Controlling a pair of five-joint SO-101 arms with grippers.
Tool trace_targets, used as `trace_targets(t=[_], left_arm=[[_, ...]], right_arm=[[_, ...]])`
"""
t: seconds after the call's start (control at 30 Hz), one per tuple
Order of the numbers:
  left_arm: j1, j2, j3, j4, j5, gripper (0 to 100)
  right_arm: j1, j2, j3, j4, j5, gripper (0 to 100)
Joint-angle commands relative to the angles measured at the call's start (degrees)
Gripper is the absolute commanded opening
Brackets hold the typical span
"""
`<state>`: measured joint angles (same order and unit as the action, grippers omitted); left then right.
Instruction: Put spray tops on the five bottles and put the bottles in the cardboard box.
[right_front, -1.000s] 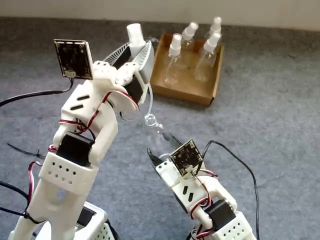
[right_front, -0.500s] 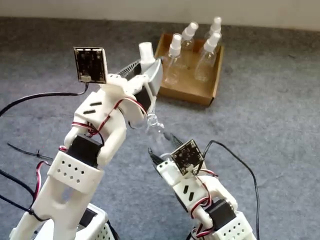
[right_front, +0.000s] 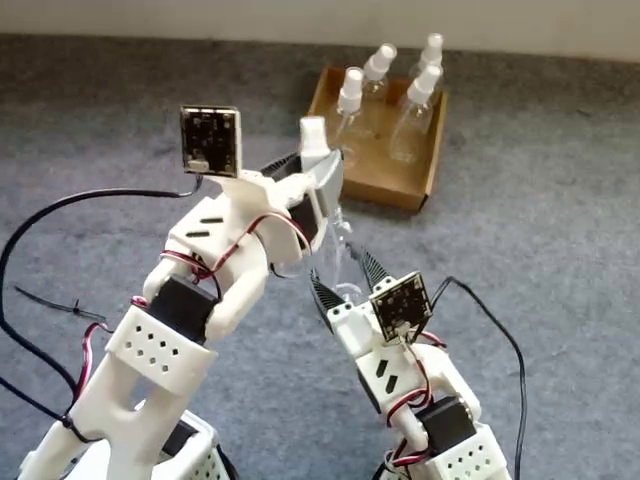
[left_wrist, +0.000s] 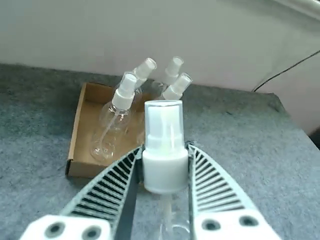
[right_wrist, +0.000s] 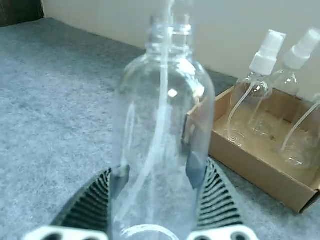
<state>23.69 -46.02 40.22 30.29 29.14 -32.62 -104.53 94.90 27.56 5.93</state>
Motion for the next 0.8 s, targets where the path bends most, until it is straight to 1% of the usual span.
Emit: trace_targets(t=[0.0,0.1,0.17,0.27,0.4,0.53,0.63,0.77], left_arm=[[4.2,-0.4,-0.8,3.5,0.4,1],[4.2,-0.6,-1.6,3.6,0.4,1],[4.1,-2.0,-2.6,4.9,0.2,1],[4.1,-5.4,-2.5,6.3,0.1,1],[4.2,-8.1,-1.6,6.8,-2.5,1],[4.2,-8.7,-0.1,6.9,-2.6,1],[4.2,-8.7,0.8,6.9,-2.6,1],[4.1,-8.7,1.8,6.9,-2.6,1]], right_arm=[[1.0,-0.4,-3.5,-1.5,-0.6,0.5],[1.0,-0.3,-4.2,-0.5,-0.6,0.5],[1.0,0.0,-6.1,2.6,-0.6,0.5],[1.0,3.6,-10.4,5.1,-0.8,0.5],[0.8,13.1,-16.0,5.1,-4.4,0.5],[0.8,21.3,-20.1,5.0,-4.7,0.5],[0.7,22.2,-20.4,2.7,-4.7,0.5],[0.7,19.8,-20.3,-0.3,-4.7,0.5]])
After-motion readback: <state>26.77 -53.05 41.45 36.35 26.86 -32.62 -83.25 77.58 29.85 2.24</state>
